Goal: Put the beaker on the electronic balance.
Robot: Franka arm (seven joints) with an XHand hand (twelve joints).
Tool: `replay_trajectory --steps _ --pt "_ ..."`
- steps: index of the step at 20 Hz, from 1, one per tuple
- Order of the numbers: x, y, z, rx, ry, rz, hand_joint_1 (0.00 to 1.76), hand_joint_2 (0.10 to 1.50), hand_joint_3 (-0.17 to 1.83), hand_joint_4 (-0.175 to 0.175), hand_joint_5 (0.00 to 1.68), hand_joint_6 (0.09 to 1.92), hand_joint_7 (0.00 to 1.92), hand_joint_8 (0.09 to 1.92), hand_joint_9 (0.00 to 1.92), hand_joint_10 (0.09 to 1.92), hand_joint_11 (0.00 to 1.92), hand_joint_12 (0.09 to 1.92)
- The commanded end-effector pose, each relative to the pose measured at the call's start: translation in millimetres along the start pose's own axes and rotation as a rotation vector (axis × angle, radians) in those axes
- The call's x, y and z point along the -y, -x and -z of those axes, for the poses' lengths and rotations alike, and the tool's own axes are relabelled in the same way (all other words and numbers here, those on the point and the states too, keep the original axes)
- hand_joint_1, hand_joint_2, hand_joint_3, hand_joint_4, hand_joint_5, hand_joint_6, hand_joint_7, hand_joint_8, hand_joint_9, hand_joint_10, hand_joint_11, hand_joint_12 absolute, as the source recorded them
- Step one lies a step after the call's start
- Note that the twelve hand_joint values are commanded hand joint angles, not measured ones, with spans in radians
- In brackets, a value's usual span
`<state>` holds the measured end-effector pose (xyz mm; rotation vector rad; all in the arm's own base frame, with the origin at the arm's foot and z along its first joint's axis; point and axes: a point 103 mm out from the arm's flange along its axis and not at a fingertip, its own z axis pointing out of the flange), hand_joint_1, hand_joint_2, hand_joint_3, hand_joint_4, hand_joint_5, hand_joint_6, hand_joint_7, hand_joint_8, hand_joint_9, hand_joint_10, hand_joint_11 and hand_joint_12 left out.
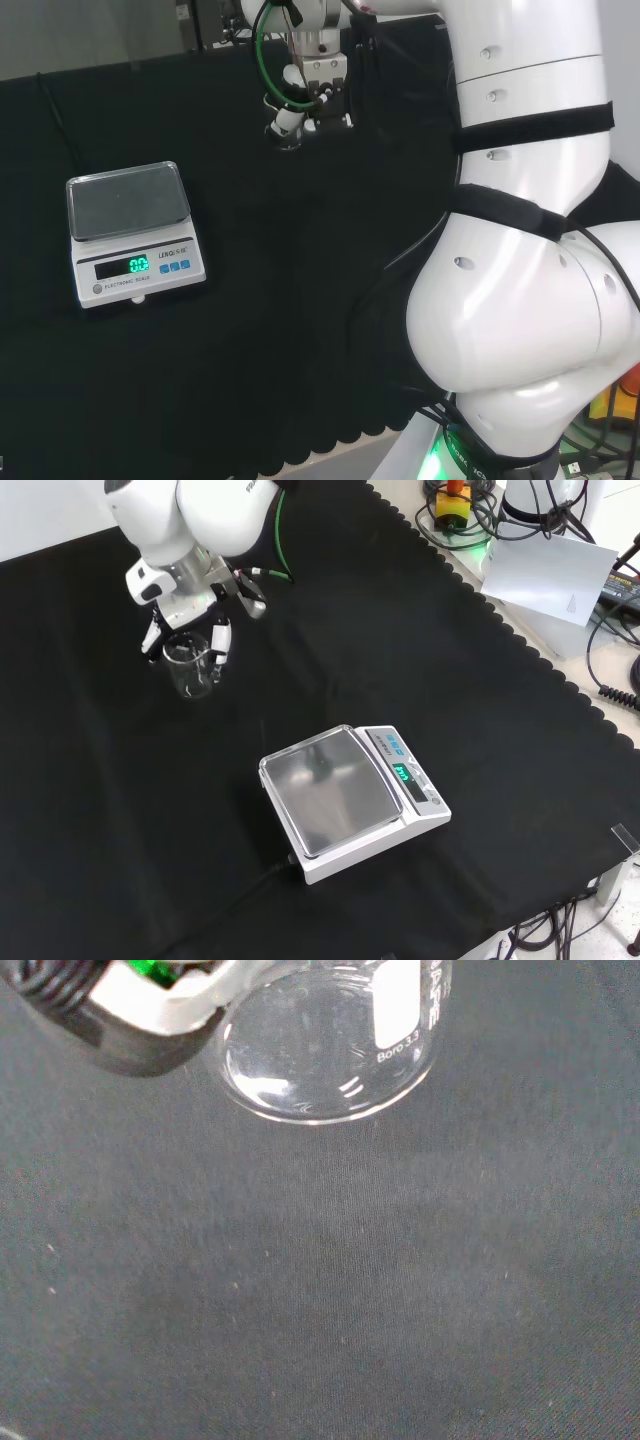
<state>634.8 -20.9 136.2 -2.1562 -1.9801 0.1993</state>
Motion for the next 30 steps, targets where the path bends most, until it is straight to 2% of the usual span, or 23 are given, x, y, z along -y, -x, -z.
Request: replay_trajectory --steps 1,6,9,12,17,21,26,30 --pt "10 1 10 -0.001 0.0 0.002 1.19 0.88 0.66 0.0 0.83 1.32 0.88 1.44 1.16 1.06 1.33 0.78" --pt "12 1 10 -0.005 0.006 0.004 1.19 0.87 0.68 -0.002 0.83 1.31 0.89 1.44 1.17 1.07 1.33 0.78" --pt "14 -6 13 -0.009 0.013 0.03 1.19 0.86 0.7 -0.006 0.84 1.31 0.89 1.45 1.17 1.07 1.33 0.78" --pt "24 -29 19 -0.011 0.022 0.097 1.2 0.84 0.72 -0.006 0.84 1.31 0.89 1.45 1.17 1.08 1.33 0.79" --pt "46 -88 28 -0.009 0.013 0.256 1.2 0.84 0.72 -0.007 0.85 1.31 0.9 1.45 1.17 1.08 1.32 0.79" --pt "65 -135 25 0.006 -0.005 0.362 1.2 0.84 0.73 -0.008 0.84 1.31 0.9 1.45 1.18 1.08 1.32 0.79" --pt "87 -183 14 0.014 -0.037 0.452 1.2 0.84 0.73 -0.01 0.84 1.31 0.9 1.45 1.18 1.08 1.32 0.79" --pt "102 -211 9 0.005 -0.054 0.506 1.2 0.83 0.75 -0.011 0.85 1.31 0.91 1.45 1.18 1.08 1.32 0.79"
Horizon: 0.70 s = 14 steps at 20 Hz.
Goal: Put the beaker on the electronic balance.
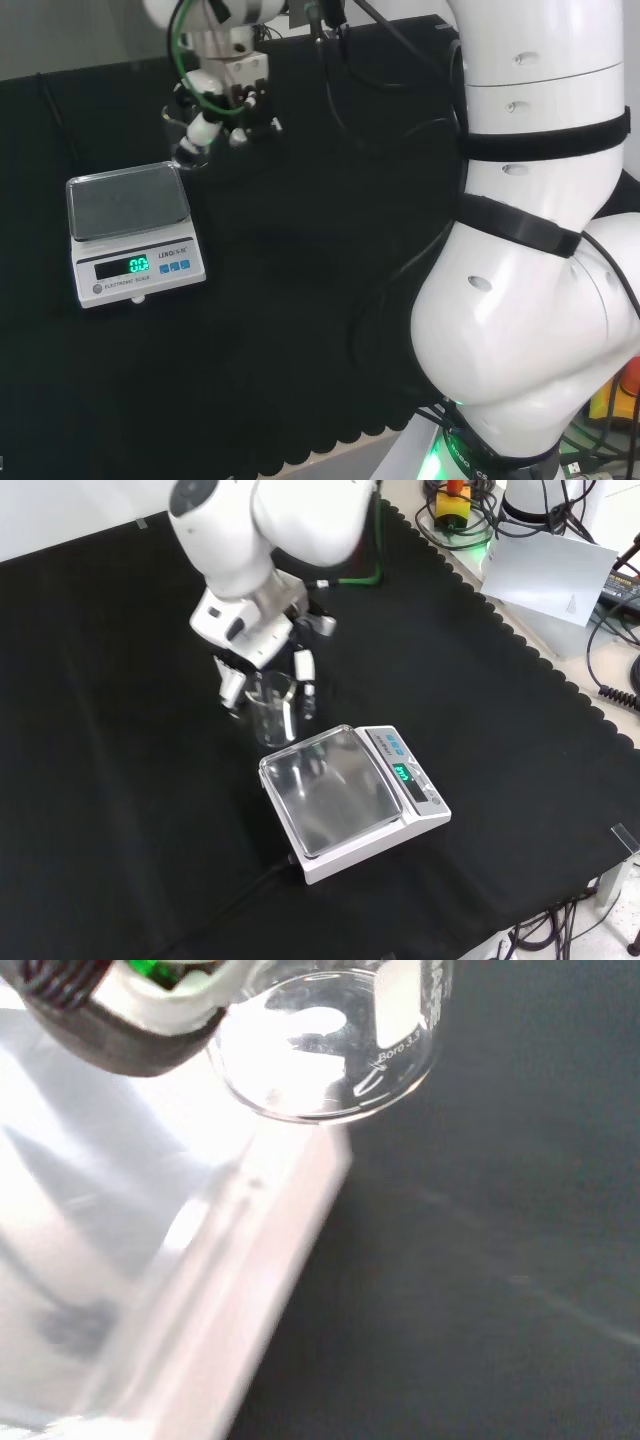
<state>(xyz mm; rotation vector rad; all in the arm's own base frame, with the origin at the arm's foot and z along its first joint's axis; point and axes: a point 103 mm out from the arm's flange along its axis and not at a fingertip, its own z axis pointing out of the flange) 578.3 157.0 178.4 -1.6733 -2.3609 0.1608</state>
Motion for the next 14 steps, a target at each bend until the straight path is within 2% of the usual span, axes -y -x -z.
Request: replay_trajectory --steps 1,7,14 --pt "7 -50 -9 -0.009 -0.032 0.098 1.2 0.82 0.75 -0.011 0.85 1.31 0.91 1.45 1.18 1.08 1.32 0.79" --pt "9 -74 -20 -0.008 -0.063 0.145 1.2 0.82 0.75 -0.013 0.85 1.31 0.91 1.45 1.18 1.08 1.32 0.79" --pt "0 -81 -36 -0.006 -0.097 0.148 1.2 0.82 0.75 -0.014 0.85 1.31 0.91 1.45 1.18 1.08 1.32 0.79"
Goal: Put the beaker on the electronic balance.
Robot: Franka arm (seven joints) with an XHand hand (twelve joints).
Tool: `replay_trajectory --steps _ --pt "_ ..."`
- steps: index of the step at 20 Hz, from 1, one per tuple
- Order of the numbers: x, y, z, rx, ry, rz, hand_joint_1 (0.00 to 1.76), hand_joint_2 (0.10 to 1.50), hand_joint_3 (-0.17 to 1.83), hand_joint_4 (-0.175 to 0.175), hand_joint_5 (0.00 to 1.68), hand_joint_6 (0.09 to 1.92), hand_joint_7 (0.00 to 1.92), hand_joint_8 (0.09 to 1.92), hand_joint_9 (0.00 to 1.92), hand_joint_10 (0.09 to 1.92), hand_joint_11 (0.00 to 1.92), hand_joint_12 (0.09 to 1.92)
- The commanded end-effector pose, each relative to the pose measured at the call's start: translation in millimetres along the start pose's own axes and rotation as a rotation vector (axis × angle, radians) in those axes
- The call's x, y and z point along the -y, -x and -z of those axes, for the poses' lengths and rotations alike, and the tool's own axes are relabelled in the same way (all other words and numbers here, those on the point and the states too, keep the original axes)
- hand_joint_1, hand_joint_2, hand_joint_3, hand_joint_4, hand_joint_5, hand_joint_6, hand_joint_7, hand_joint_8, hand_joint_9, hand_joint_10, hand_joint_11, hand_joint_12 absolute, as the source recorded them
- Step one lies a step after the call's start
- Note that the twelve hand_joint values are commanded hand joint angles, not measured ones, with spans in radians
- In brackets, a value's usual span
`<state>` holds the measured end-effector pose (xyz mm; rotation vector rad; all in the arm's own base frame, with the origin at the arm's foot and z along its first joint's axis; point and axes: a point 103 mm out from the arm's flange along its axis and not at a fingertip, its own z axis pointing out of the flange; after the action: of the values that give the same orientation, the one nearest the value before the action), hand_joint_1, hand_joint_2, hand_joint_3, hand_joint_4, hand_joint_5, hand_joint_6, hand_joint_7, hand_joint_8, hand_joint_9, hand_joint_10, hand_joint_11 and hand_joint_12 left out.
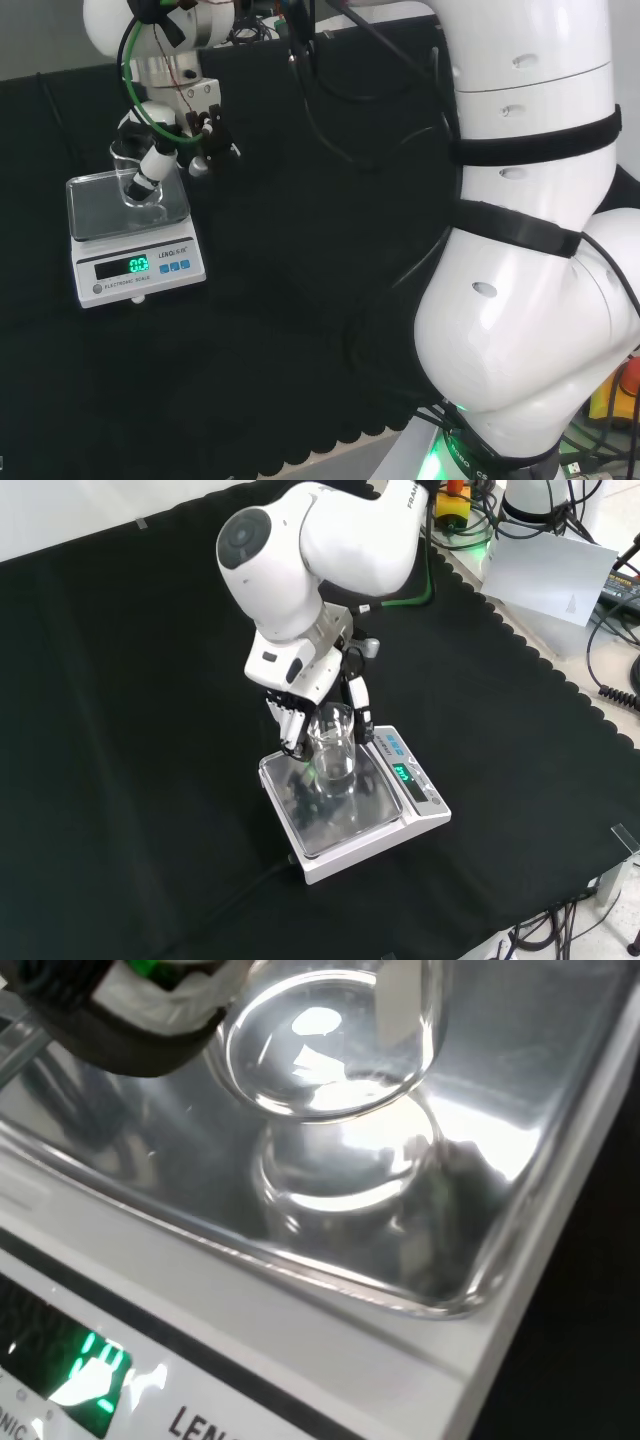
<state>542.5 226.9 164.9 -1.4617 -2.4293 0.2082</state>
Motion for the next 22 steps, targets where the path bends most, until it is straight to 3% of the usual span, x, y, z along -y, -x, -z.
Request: replay_trajectory --steps 1,7,9,10,13,16,20,22 --pt "-8 -4 -11 0.003 -0.03 0.003 1.2 0.82 0.75 -0.014 0.85 1.31 0.91 1.45 1.18 1.08 1.32 0.79" --pt "-8 -3 -13 0.026 -0.041 0.002 1.2 0.82 0.75 -0.016 0.84 1.31 0.92 1.43 1.18 1.08 1.35 0.8" --pt "-8 -1 -13 0.03 -0.051 0.0 1.14 0.85 0.67 -0.094 0.88 1.29 0.88 1.48 1.19 1.04 1.39 0.77" --pt "-8 0 -13 0.025 -0.062 0.0 1.12 0.86 0.62 -0.097 0.89 1.27 0.86 1.48 1.2 1.02 1.4 0.76" --pt "-9 1 -11 -0.005 -0.089 0.01 1.05 0.66 0.71 -0.1 0.56 1.27 0.78 1.4 1.22 0.8 1.27 0.82" --pt "-9 3 -11 -0.009 -0.104 0.013 0.92 0.55 0.72 -0.077 0.27 0.96 0.61 1.23 1.08 0.66 0.96 1.02" --pt "-5 4 -6 -0.026 -0.115 0.023 0.7 0.55 0.51 -0.06 0.13 0.32 0.35 1.03 0.77 0.7 0.57 1.29" --pt "-3 5 2 -0.038 -0.105 0.025 0.62 0.56 0.4 -0.045 0.05 0.12 0.2 0.93 0.6 0.72 0.41 1.39"
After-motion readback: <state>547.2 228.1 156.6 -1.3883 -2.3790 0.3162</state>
